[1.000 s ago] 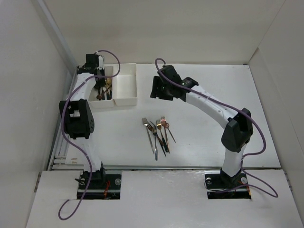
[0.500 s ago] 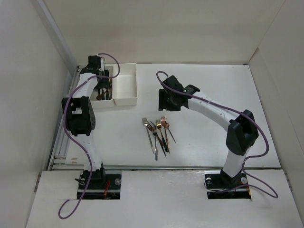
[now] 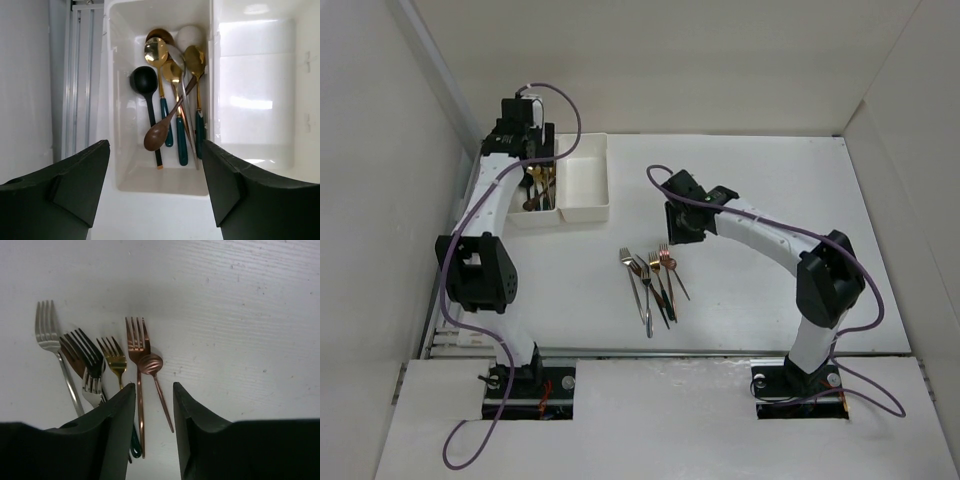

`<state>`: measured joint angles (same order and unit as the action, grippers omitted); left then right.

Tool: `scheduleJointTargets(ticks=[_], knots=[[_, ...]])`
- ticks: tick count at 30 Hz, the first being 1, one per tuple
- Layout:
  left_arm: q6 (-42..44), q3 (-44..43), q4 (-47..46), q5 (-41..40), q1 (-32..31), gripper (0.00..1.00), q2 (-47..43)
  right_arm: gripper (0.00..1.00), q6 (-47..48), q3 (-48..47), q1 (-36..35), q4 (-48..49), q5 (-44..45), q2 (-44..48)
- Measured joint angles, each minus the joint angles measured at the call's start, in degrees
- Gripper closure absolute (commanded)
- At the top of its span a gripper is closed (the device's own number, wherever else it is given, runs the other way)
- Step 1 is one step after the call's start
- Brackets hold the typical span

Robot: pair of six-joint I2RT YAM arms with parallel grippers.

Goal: Sort the eating utensils into containers

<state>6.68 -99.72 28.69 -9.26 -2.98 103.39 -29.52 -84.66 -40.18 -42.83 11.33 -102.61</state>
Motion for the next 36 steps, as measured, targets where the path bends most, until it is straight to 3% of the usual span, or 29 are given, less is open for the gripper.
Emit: scheduleJointTargets(ticks=[9,20,36], knots=[[2.93,4.76,4.26,-5.79,1.18,0.24,-3.63,0.50,0.31,6.88,2.80,1.07,-0.22,0.00],[-1.77,5.64,5.92,-6.88,6.21,0.29,-8.33,0.52,2.97,8.74,3.52,4.85,-1.55,-0.46],[-2.69,6.80,6.16,-9.51,6.27,0.29,-8.55,0.55,2.99,14.34,-2.82,8.39,-1.88,-3.98]])
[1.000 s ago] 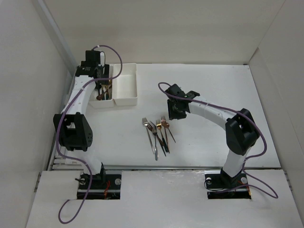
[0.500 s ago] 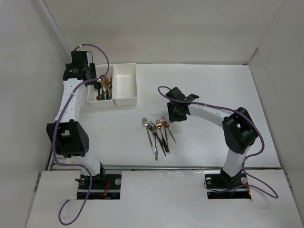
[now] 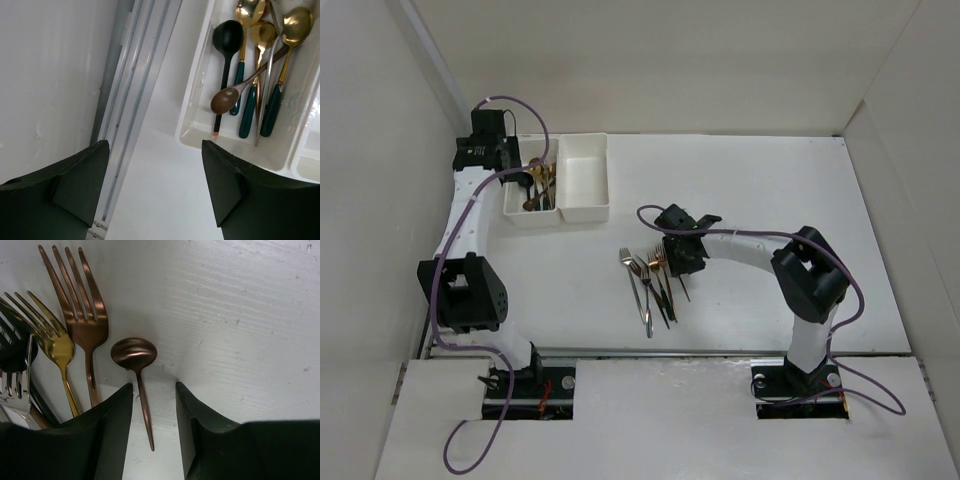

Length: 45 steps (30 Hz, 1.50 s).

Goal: Sort the eating utensils into containers

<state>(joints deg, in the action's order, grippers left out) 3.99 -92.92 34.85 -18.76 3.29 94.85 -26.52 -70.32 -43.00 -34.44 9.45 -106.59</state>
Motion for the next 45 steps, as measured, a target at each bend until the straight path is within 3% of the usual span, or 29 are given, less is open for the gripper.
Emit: scheduleJointTargets(ticks=[4,10,14,18,21,45], knots=[[0.17,0.02,0.96,-0.39,2.23,0.29,-2.32,0.61,-0.39,-0.11,-0.20,0.11,1.14,-0.28],[1.05,-3.74,3.78,1.86,10.62,0.29,-9.49,0.68,-1.92,0.26,-0.22,0.81,2.12,-0.35],[0.90,-6.08,3.80,2.23,10.80,0.29,-11.93,0.75,-2.47,0.52,-0.22,1.53,2.14,-0.39],[0.42,-6.10,4.39,2.69,10.29,0.29,-11.91,0.86,-2.69,-0.74,-0.22,1.29,2.14,-1.36],[0.20,-6.08,5.16,2.60,10.29,0.29,-11.41,1.00,-2.78,-1.79,-0.22,1.09,2.16,-2.08],[-0.15,-6.12,8.37,2.89,10.29,0.30,-7.39,1.00,-7.32,5.75,2.62,8.50,-1.14,3.08]])
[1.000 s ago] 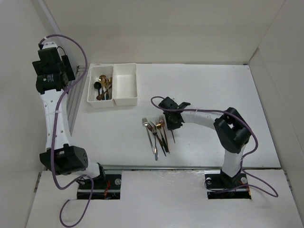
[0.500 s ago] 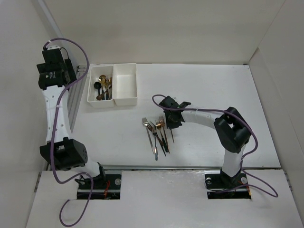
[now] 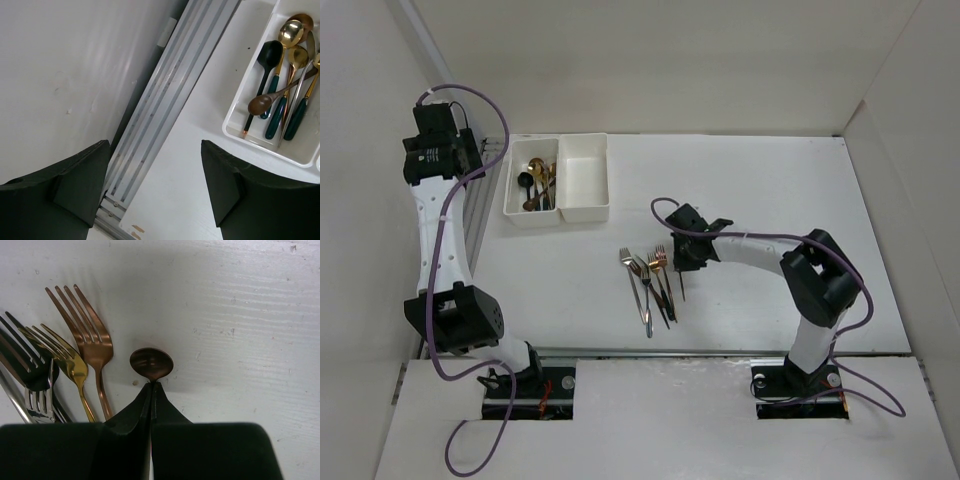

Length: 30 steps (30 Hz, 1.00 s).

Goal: Sort the eating utensils into containers

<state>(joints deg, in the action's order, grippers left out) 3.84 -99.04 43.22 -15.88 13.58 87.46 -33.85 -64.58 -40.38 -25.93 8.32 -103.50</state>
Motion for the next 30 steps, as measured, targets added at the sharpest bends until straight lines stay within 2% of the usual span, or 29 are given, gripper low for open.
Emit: scheduleJointTargets(ticks=[30], knots=[[-1.38,-0.11,0.79,1.97,0.00,0.30,1.79,1.00,-3.10,1.90,0.59,0.24,0.46,1.70]])
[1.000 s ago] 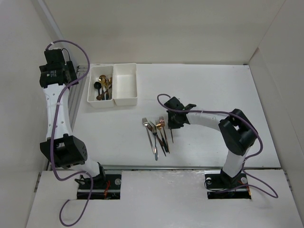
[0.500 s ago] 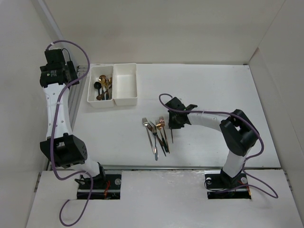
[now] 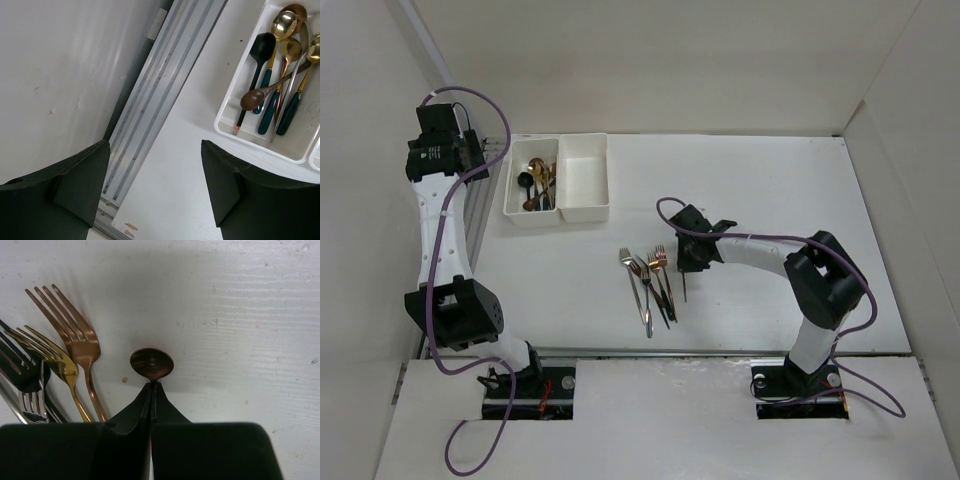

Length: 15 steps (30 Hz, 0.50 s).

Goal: Sort the eating utensils into containers

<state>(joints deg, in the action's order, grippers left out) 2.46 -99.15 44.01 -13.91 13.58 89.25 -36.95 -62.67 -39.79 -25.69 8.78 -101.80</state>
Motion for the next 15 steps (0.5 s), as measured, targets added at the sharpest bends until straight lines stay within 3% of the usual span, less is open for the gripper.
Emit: scheduleJointTargets(ticks=[6,15], knots=[[0.00,0.00,0.00,0.28,0.00,0.30,0.00,1.00,0.07,-1.38,0.35,-3.34,1.97,0.26],[-0.02,0.00,0.02,0.39,0.00,0.30,0.00,1.00,1.22,-13.46,2.43,-5.60,3.69,2.36]])
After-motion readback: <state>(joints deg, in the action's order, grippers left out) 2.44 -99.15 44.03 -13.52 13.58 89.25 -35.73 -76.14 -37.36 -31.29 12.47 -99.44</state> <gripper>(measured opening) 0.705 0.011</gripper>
